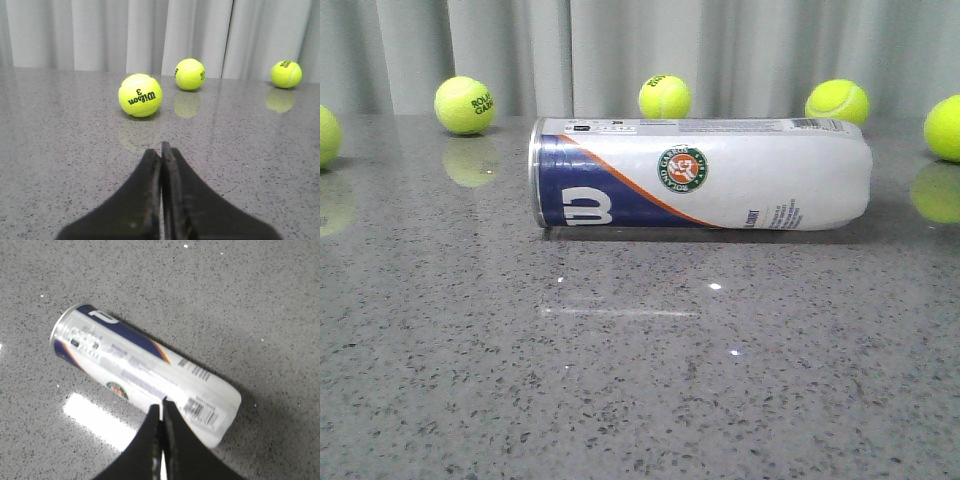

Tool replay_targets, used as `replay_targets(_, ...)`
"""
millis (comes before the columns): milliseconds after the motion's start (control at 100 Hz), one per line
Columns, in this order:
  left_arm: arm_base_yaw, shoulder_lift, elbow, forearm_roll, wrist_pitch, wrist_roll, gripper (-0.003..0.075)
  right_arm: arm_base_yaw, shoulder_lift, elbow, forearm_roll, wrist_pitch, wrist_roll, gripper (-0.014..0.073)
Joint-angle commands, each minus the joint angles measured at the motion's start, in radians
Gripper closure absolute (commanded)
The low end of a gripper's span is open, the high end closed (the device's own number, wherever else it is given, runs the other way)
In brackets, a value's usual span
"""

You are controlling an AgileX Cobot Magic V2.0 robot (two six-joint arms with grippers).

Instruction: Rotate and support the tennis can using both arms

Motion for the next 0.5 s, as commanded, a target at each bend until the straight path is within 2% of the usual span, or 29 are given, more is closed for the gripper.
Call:
replay_targets(0,-0.001,-0.034,0.046,-0.007,-0.078,-0.008,0.0739,-0.007,-0.110,0.081,-0.009,-0.128,0.007,0.0653)
replay_targets(490,-0.001,-0.034,0.046,-0.007,-0.078,-0.008,0.0739,-0.007,-0.701,0.763,-0.081,-0.666,0.000,0.0653)
